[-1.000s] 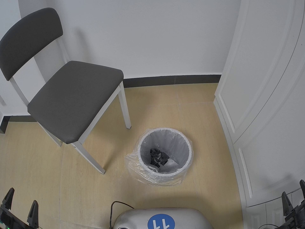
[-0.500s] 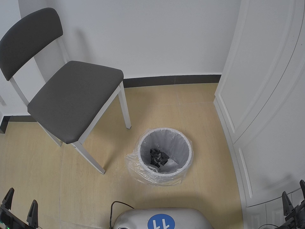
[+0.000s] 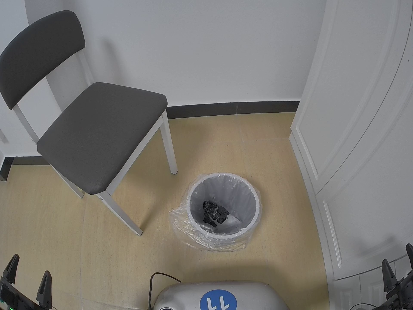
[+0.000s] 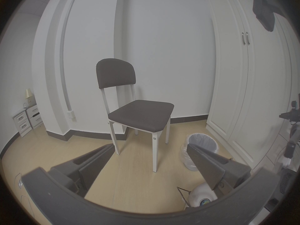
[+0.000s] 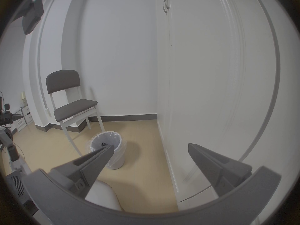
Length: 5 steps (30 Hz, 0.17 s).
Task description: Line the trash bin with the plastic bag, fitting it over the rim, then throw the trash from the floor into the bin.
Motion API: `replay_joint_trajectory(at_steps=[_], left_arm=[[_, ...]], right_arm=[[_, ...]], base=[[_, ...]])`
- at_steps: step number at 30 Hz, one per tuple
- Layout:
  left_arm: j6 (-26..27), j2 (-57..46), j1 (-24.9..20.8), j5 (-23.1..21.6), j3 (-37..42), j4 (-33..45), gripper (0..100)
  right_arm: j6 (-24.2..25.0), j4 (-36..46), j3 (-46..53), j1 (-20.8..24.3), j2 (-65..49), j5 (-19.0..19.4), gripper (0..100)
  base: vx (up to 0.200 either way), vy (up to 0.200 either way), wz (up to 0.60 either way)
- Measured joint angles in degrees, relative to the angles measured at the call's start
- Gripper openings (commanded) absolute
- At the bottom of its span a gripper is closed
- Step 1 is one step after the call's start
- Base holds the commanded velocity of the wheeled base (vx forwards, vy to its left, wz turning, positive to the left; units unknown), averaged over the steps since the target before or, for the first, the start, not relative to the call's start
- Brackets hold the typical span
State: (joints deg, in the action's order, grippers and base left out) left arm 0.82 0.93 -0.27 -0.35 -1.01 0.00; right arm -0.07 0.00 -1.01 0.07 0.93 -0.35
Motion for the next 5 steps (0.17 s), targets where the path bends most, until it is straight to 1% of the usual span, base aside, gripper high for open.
replay_joint_trajectory(at_steps=[5], left_arm=[[-0.02,0.00,0.00,-0.09,0.00,0.00,100]], right_arm=[[0.02,0.00,0.00,0.00,0.00,0.02,100]], base=[[0.000,0.000,0.00]])
